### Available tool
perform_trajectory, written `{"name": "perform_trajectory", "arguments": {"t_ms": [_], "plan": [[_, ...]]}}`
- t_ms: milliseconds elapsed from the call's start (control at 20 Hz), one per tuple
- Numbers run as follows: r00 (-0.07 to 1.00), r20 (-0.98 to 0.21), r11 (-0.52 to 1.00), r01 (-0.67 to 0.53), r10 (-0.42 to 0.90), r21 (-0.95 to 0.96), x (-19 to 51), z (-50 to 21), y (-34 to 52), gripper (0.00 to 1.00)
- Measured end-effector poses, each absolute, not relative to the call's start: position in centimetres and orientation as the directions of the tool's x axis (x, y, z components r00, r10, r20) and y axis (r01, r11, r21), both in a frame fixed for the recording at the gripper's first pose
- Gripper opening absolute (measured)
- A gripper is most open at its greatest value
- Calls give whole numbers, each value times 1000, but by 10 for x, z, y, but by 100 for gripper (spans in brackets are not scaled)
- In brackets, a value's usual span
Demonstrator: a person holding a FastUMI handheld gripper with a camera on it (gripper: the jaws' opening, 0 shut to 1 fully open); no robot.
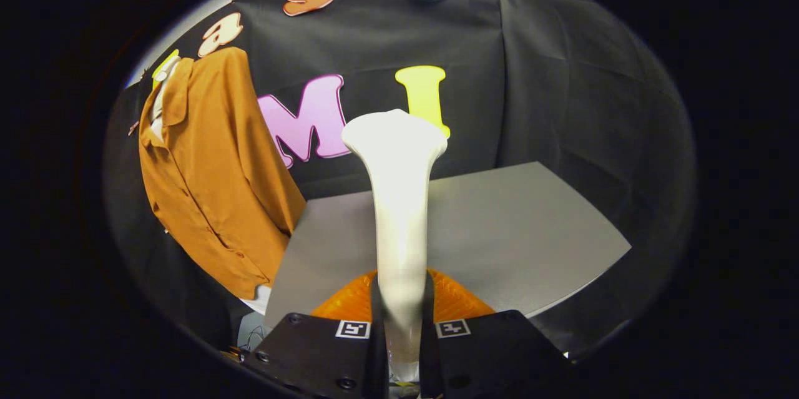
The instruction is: Iron the clothes twice with a garment steamer, once on the left side and once on the right side.
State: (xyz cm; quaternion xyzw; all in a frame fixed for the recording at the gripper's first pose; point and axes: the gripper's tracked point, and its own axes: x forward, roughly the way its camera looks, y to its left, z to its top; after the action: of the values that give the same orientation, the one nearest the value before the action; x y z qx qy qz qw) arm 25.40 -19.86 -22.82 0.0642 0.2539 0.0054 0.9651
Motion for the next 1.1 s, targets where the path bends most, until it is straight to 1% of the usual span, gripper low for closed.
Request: {"name": "perform_trajectory", "arguments": {"t_ms": [200, 550, 800, 1100], "plan": [[930, -368, 989, 32, 24, 148, 226, -183, -165, 23], [976, -212, 990, -31, 60, 137, 210, -129, -70, 23], [981, -178, 989, -58, 82, 137, 220, -130, -6, 23], [986, -148, 990, -62, 80, 127, 241, -153, 34, 22]]}}
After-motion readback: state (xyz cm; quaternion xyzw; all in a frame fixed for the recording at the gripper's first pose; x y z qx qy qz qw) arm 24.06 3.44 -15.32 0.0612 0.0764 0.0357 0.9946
